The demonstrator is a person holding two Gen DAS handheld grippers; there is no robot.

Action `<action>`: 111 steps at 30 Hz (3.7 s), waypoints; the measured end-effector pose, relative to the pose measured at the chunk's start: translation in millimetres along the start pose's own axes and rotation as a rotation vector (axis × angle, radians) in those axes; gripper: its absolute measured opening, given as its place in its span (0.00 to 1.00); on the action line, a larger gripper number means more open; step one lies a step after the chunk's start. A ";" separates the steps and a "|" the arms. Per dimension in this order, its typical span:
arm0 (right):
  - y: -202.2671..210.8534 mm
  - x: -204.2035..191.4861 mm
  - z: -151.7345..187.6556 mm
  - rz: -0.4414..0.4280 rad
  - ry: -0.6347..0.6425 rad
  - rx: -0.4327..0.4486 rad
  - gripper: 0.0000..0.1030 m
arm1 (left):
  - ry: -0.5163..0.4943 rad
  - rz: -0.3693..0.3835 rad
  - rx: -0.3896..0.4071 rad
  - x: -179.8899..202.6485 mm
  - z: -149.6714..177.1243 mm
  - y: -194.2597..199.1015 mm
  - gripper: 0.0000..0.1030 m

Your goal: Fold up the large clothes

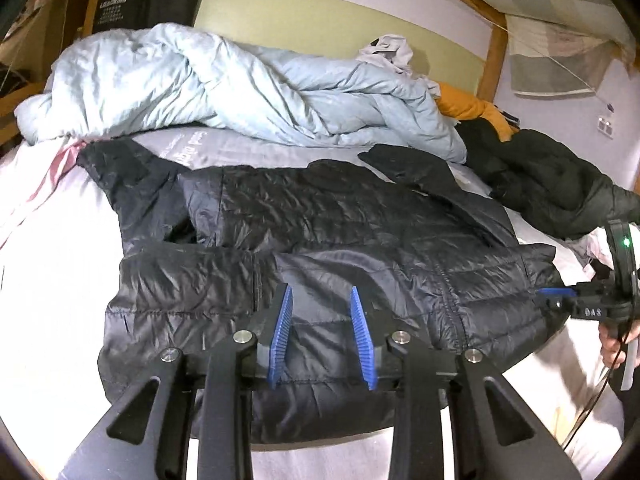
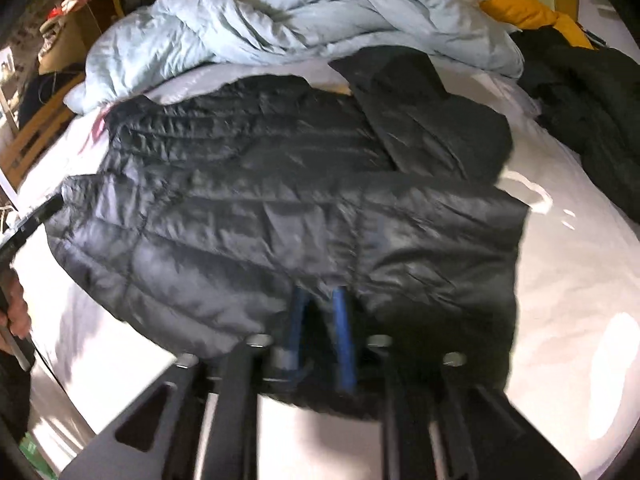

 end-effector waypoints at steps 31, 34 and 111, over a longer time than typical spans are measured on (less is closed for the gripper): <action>64.0 104.7 45.1 0.185 -0.289 0.174 0.57 | -0.040 -0.068 -0.008 4.2 6.9 -7.3 0.32; 72.4 96.3 36.5 0.232 -0.248 0.218 0.57 | -0.047 -0.116 -0.004 -1.8 5.2 -13.4 0.32; -134.1 -77.8 -192.5 0.118 0.084 -0.094 0.86 | 0.039 -0.271 0.037 -57.2 -50.3 -5.2 0.94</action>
Point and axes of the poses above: each gripper's, at about its wrist camera, not at the fingertips, and y roughly against the way its jaws point, x to its right, z to its underside, the point moved 4 cm from there along -y, roughly the way its jaws point, and after that the axes turned 10 degrees about y, right-handed, at the moved point
